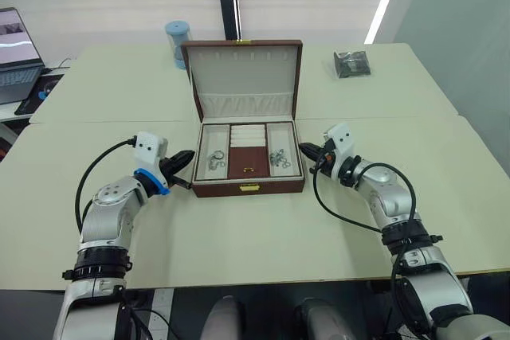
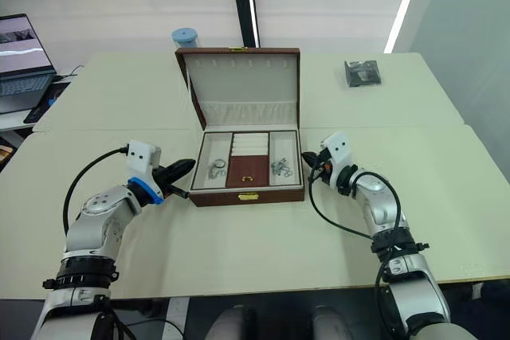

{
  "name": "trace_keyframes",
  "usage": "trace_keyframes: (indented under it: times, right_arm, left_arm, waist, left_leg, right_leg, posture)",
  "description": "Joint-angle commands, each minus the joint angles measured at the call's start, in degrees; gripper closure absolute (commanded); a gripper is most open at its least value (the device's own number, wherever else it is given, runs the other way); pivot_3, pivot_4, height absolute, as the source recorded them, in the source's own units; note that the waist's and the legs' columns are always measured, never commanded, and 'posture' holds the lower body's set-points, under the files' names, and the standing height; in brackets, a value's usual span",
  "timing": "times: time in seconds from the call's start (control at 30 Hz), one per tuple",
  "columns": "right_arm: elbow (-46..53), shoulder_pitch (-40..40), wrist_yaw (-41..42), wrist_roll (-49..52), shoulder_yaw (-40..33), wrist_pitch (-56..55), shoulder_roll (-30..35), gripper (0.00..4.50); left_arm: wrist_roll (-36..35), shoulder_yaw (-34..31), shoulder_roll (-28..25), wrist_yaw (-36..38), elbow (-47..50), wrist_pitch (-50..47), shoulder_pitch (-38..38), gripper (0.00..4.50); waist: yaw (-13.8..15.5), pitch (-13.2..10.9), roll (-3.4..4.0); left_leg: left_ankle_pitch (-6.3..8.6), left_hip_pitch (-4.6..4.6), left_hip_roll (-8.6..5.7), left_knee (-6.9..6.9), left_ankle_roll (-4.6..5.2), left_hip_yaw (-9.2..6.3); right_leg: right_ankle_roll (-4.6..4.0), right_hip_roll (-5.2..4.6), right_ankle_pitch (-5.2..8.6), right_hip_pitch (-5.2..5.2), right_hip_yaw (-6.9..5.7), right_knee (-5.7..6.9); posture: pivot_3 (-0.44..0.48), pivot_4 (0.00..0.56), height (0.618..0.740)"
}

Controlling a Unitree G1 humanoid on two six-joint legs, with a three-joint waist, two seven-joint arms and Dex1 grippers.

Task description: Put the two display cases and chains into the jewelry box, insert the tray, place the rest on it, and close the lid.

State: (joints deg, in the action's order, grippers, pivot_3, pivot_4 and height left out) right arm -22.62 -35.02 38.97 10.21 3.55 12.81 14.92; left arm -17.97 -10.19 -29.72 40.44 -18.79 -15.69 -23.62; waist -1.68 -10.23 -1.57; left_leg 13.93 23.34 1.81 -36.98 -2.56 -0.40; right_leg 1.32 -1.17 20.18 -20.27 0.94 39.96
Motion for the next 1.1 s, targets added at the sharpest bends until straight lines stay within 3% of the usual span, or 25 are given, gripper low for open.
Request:
trace_keyframes:
  times: [0.03,0.43,0.7,0.87,1.1]
  right_arm:
    - [3.6,-1.3,2.7,1.4,1.3,0.8,-1.1,4.47]
    - [24.3,10.7,11.3,8.3,5.2,14.2,2.3,4.47]
    - [37.7,19.7,10.0,11.8,6.4,22.6,4.1,4.47]
    - [40.1,21.5,9.2,11.7,6.6,24.1,3.8,4.47]
    - [39.4,20.9,8.9,11.2,6.0,24.0,3.6,4.47]
  left_arm:
    - [0.0,2.2,1.6,2.4,0.1,1.7,-0.7,4.5]
    - [-3.5,4.4,1.7,7.7,17.4,-5.9,12.4,4.5]
    - [-5.8,3.9,1.5,6.4,31.3,-11.4,23.0,4.5]
    - [-6.6,3.6,1.5,5.8,36.3,-14.1,26.3,4.5]
    - [-6.3,1.6,0.7,5.8,36.1,-14.6,26.0,4.5]
  waist:
    - [0.0,0.0,0.0]
    - [-0.1,0.0,0.01]
    - [-0.2,0.1,0.02]
    - [-0.3,0.1,0.02]
    - [-0.3,0.1,0.02]
  left_leg:
    - [0.0,0.0,0.0,0.0,0.0,0.0]
    - [0.02,0.04,0.04,0.06,0.01,0.04]
    - [0.03,-0.12,0.04,0.07,0.02,0.01]
    - [0.03,-0.38,0.03,0.14,0.02,0.04]
    - [0.03,-0.41,0.02,0.13,0.02,0.04]
  right_leg:
    - [0.0,0.0,0.0,0.0,0.0,0.0]
    - [0.01,0.0,0.01,-0.01,0.03,-0.12]
    - [0.01,0.0,0.01,0.13,0.06,-0.1]
    - [0.01,0.02,0.02,0.3,0.12,-0.09]
    - [0.01,0.03,0.02,0.31,0.12,-0.08]
  posture:
    - [0.0,0.15,0.74]
    - [0.0,0.15,0.74]
    - [0.0,0.15,0.74]
    - [0.0,0.15,0.74]
    - [0.0,0.15,0.74]
